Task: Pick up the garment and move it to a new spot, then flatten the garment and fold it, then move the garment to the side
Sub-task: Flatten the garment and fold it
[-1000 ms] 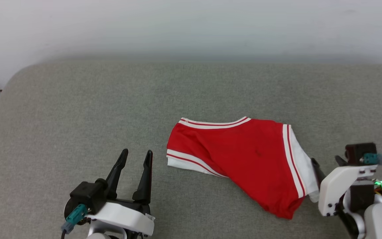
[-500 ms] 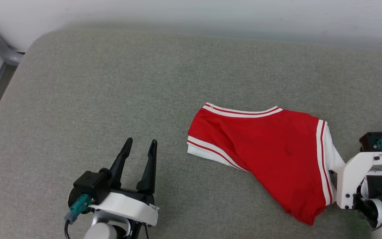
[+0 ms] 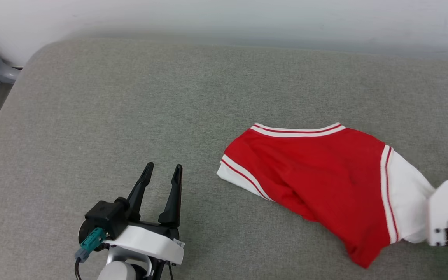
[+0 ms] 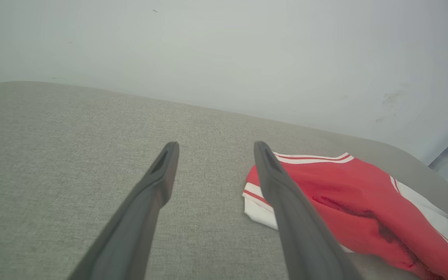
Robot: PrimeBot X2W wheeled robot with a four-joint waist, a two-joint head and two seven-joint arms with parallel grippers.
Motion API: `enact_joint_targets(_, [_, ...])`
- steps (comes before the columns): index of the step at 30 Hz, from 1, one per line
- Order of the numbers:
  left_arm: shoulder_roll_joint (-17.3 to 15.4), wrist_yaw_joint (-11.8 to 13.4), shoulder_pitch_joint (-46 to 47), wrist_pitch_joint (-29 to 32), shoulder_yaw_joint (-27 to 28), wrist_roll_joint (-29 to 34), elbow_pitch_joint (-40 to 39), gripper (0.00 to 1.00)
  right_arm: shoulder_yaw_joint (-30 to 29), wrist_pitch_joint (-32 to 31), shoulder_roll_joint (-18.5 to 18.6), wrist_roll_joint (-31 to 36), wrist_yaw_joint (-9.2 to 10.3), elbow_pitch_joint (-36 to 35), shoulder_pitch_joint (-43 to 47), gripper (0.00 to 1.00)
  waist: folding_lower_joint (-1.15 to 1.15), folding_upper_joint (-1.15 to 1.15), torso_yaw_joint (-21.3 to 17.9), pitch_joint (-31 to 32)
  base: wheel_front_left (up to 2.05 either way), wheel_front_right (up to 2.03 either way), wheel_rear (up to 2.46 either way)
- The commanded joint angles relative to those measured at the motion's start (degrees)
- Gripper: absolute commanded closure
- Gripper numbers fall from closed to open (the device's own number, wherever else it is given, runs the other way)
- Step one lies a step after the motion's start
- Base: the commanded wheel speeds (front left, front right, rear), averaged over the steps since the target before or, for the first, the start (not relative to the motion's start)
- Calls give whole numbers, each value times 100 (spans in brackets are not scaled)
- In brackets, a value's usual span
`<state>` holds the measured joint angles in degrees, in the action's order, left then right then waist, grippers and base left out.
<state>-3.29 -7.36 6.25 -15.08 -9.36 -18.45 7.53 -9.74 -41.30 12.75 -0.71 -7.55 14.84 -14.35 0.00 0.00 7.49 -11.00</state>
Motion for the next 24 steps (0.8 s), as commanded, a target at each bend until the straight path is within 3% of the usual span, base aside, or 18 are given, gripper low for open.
enact_joint_targets(1, [6, -8, 48, -13, -16, -26, 5, 0, -94, 69, 138, 92, 10, -17, -100, 100, 0, 0, -20, -2, 0, 0, 0])
enact_joint_targets(11, [22, -16, 107, -13, 3, -18, 17, 0, -621, 626, 641, 482, 10, 470, -242, 100, 0, 0, -56, -60, 0, 0, 0])
enact_joint_targets(17, [27, -18, 130, -13, 21, -34, 59, 0, -703, 1085, 585, 624, 10, 968, -358, 100, 0, 0, -124, -9, 0, 0, 0])
enact_joint_targets(18, [28, -18, 122, -13, 21, -43, 71, 0, -694, 1198, 580, 645, 10, 1013, -383, 58, 0, 0, -145, 17, 0, 0, 0])
enact_joint_targets(19, [29, -17, 107, -13, 20, -52, 81, 0, -720, 1301, 554, 640, 10, 1053, -411, 0, 0, 0, -167, 44, 0, 0, 0])
enact_joint_targets(24, [33, -18, 6, -13, 46, -88, 129, 0, -611, 1972, 417, 447, 10, 993, -518, 0, 0, 0, -298, 253, 0, 0, 0])
